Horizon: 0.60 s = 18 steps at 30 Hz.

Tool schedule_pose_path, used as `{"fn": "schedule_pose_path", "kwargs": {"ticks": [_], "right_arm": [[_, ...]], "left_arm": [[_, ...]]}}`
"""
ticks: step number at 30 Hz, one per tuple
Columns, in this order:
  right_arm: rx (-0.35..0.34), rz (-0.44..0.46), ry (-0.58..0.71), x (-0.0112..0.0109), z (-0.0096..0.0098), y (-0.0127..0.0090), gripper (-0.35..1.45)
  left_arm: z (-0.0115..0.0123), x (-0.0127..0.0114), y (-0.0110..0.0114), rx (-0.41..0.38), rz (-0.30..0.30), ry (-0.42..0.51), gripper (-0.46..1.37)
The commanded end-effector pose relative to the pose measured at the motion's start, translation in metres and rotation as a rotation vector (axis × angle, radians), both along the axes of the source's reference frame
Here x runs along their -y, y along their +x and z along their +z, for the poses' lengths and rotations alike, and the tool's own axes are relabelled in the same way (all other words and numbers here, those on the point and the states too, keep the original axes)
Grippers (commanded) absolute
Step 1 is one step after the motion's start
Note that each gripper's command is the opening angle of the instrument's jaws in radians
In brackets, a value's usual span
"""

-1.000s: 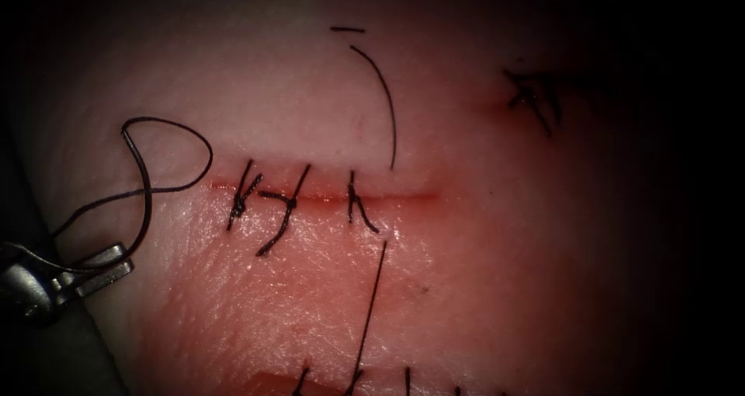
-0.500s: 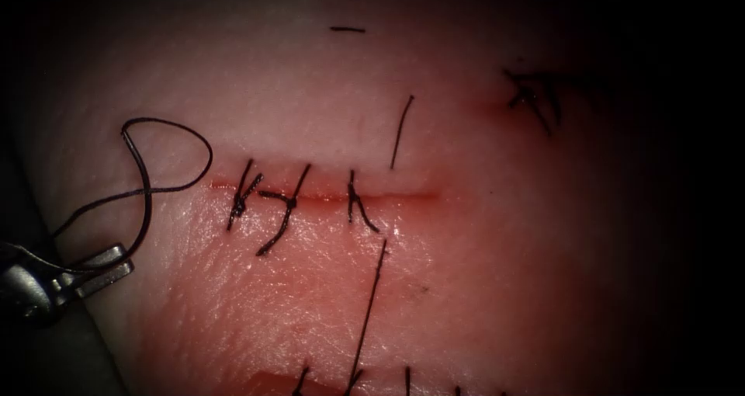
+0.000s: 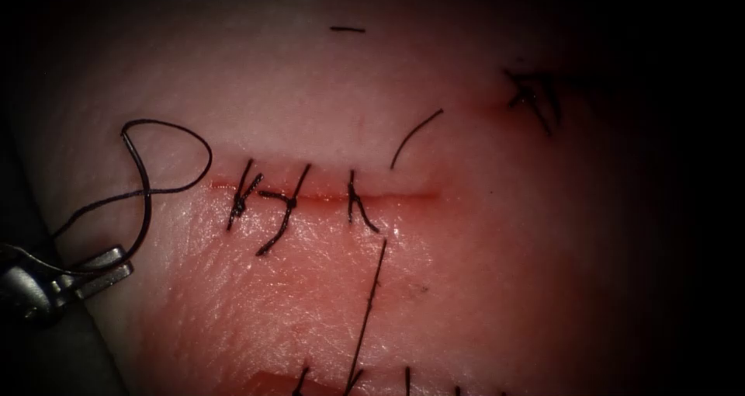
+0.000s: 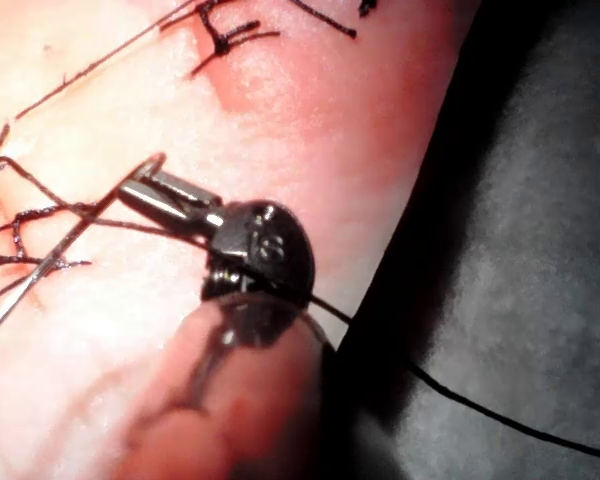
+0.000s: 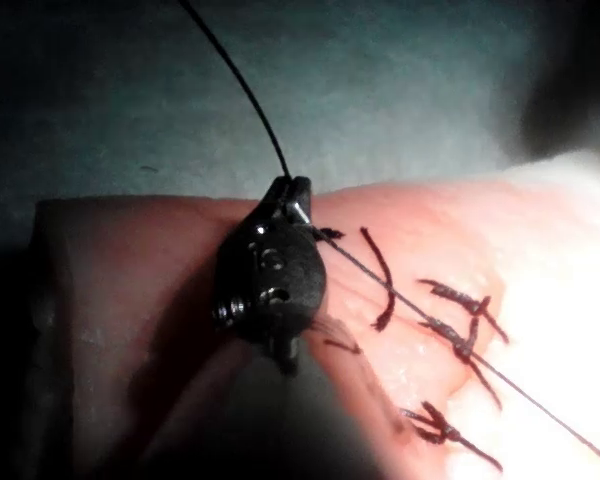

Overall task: Wound Closure
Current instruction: Pull the string through the cut with the right gripper

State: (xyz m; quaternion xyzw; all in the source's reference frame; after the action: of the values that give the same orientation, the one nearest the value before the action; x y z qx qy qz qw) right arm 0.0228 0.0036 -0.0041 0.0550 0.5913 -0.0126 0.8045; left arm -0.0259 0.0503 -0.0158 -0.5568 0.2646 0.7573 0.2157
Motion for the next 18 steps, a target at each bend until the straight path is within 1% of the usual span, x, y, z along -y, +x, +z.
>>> {"fn": "schedule_pose_path", "kwargs": {"ticks": [1, 13, 16, 18], "right_arm": [[-0.001, 0.001, 0.003, 0.0002, -0.0002, 0.0000, -0.35], [0.003, -0.016, 0.021, 0.0019, -0.0009, 0.0003, -0.35], [0.002, -0.017, 0.021, 0.0020, -0.0009, 0.0003, -0.35], [0.004, -0.015, 0.022, 0.0015, -0.0006, 0.0002, -0.35]], "left_arm": [[0.0000, 0.0000, 0.0000, 0.000, 0.004, 0.001, -0.35], [0.0000, 0.0000, 0.0000, 0.000, 0.005, 0.001, -0.35], [0.0000, 0.0001, 0.0000, 0.000, 0.004, 0.000, -0.35], [0.0000, 0.0001, 0.0001, 0.000, 0.005, 0.000, -0.35]]}}
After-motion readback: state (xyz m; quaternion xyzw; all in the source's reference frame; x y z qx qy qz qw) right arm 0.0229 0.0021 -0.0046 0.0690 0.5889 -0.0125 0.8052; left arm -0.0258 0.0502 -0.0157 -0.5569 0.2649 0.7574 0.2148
